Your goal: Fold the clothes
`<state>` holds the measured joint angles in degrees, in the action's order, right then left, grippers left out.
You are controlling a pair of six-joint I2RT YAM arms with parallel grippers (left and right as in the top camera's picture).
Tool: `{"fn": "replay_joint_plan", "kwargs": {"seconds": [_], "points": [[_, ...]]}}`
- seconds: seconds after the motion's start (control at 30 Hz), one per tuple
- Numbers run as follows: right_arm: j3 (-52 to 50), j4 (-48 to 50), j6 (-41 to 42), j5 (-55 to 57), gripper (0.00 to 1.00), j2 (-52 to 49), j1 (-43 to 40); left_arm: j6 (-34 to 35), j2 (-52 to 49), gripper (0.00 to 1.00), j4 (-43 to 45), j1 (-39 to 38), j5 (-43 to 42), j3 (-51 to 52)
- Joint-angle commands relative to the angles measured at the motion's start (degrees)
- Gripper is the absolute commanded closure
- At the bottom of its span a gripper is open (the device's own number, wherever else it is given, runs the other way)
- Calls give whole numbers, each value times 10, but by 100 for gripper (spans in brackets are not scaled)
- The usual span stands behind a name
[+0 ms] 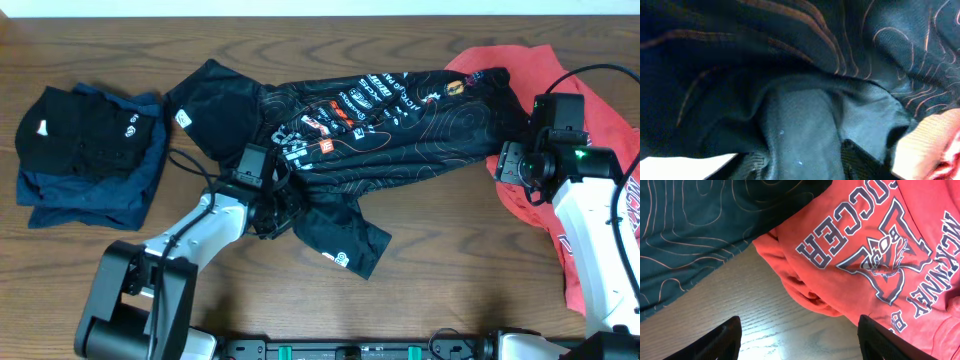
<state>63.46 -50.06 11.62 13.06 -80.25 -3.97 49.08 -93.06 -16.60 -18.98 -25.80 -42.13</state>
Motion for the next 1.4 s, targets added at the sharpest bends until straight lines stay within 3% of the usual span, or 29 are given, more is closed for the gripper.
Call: {"fn": "replay_joint_plan", "kwargs": {"seconds": [0.0,0.07,0.3,0.57,0.73,0.9,1.03,1.1,1.17,1.37], "points": [[2,-1,10,0,28,-1,-4,-3,-28,79,-9,-3,16,23],[2,-1,10,0,28,-1,-4,-5,-27,94,-8,-3,19,23],[2,-2,9,0,28,-1,-4,-72,10,94,-37,5,18,21],[2,16,-36,-22,41,-13,-6,-136,193,94,-195,101,84,21],[2,96,-95,-91,41,-52,-11,-161,278,94,-228,163,148,22],[2,203,-96,-92,47,-107,-11,-158,295,94,-237,220,152,22],[2,286,-92,-90,56,-155,-12,-139,295,94,-235,276,164,22],[2,324,-89,-90,72,-175,-13,-129,295,94,-225,300,158,22],[2,364,-84,-90,99,-195,-13,-131,295,94,-222,309,161,22],[2,464,-74,-116,99,-263,-14,-113,295,94,-232,312,178,22]]}}
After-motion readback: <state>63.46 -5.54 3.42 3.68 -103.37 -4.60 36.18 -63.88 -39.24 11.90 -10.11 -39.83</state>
